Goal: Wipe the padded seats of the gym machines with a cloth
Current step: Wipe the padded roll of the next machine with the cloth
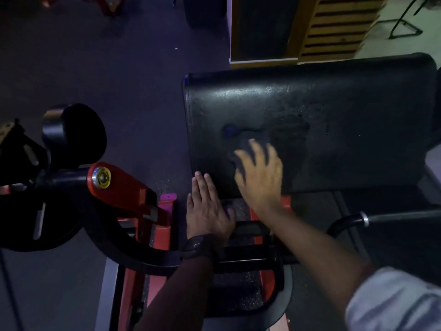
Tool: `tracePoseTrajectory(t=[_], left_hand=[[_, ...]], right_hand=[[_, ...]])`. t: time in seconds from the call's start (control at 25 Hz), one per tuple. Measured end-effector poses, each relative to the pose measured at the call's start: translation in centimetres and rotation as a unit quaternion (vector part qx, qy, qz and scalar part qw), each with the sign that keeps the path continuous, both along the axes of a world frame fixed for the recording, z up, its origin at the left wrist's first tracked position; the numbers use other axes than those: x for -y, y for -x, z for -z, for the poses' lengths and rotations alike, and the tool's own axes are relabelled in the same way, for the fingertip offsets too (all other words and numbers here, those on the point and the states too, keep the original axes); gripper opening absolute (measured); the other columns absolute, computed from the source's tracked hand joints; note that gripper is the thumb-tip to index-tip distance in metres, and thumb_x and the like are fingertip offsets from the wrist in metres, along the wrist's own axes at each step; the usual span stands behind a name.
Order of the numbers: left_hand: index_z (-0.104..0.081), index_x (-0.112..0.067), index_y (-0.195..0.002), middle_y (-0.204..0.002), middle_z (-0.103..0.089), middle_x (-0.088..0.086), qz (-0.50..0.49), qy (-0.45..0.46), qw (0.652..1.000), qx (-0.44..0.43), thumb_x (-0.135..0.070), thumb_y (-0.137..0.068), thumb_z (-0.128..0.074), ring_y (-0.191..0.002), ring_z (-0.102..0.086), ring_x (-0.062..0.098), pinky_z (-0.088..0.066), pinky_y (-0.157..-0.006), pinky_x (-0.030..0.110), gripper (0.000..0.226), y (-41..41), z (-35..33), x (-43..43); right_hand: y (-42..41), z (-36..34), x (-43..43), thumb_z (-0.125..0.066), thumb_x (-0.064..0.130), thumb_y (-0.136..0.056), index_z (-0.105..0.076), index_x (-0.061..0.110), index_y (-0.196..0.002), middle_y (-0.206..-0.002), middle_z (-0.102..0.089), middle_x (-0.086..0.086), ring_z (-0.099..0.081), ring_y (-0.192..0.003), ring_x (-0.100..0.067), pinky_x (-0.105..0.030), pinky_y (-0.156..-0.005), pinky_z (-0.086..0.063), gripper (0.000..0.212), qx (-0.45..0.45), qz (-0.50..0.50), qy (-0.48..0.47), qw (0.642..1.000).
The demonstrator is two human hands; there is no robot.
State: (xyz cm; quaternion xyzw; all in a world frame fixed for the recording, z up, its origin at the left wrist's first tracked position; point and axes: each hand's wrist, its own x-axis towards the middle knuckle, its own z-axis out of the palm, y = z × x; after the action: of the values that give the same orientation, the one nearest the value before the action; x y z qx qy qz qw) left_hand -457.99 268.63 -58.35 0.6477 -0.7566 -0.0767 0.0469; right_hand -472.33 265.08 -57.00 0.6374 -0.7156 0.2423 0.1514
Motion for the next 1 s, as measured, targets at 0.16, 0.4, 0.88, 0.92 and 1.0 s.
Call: tracePoseTrajectory(t=[0.16, 0.4, 0.88, 0.92, 1.0], left_hand=[[-0.023, 0.006, -0.156, -0.163, -0.022, 0.028, 0.003, -0.003, 1.000, -0.005, -0.047, -0.075, -0.037, -0.151, -0.026, 0.039, -0.035, -0.116, 0.050, 0.098, 0.0, 0.0, 0.1], [-0.020, 0.011, -0.155, -0.162, -0.015, 0.034, 0.028, -0.015, 0.999, 0.006, -0.046, -0.073, -0.036, -0.151, -0.019, 0.045, -0.013, -0.124, 0.044, 0.100, -0.3, -0.1, 0.4], [-0.011, 0.001, -0.160, -0.168, -0.006, 0.020, 0.131, 0.072, 0.987, -0.063, -0.035, -0.082, -0.051, -0.156, -0.006, 0.034, -0.015, -0.124, 0.048, 0.095, -5.0, -7.0, 12.6], [-0.010, 0.001, -0.160, -0.168, -0.006, 0.021, 0.152, 0.081, 0.983, -0.056, -0.033, -0.085, -0.052, -0.156, -0.007, 0.034, -0.016, -0.124, 0.049, 0.092, -5.2, -7.4, 13.6], [-0.012, 0.002, -0.159, -0.167, -0.009, 0.022, 0.177, 0.107, 0.977, -0.046, -0.030, -0.089, -0.051, -0.156, -0.009, 0.034, -0.019, -0.124, 0.050, 0.087, -5.3, -8.0, 15.0]], right_hand=[[5.4, -1.4, 1.1, -0.072, 0.033, -0.080, -0.057, 0.034, -0.133, -0.151, -0.045, -0.002, -0.041, -0.135, -0.036, -0.050, -0.097, -0.045, 0.055, -0.017, -0.045, -0.013, 0.999], [2.4, -0.8, 1.8, -0.067, 0.040, -0.087, -0.060, 0.033, -0.132, -0.150, -0.048, -0.004, -0.044, -0.135, -0.037, -0.049, -0.100, -0.043, 0.046, -0.153, -0.165, -0.029, 0.974], [-3.5, -5.3, 5.4, -0.069, 0.030, -0.080, -0.042, 0.044, -0.148, -0.152, -0.042, -0.008, -0.042, -0.130, -0.041, -0.054, -0.099, -0.044, 0.074, -0.033, 0.021, -0.020, 0.999], [-2.6, -5.1, 5.4, -0.070, 0.030, -0.079, -0.045, 0.044, -0.146, -0.151, -0.044, -0.007, -0.043, -0.129, -0.041, -0.054, -0.098, -0.044, 0.072, -0.105, -0.068, -0.042, 0.991], [-0.5, -5.6, 6.5, -0.067, 0.031, -0.080, -0.049, 0.042, -0.144, -0.150, -0.044, -0.005, -0.042, -0.129, -0.039, -0.054, -0.097, -0.046, 0.067, -0.022, 0.011, -0.033, 0.999]])
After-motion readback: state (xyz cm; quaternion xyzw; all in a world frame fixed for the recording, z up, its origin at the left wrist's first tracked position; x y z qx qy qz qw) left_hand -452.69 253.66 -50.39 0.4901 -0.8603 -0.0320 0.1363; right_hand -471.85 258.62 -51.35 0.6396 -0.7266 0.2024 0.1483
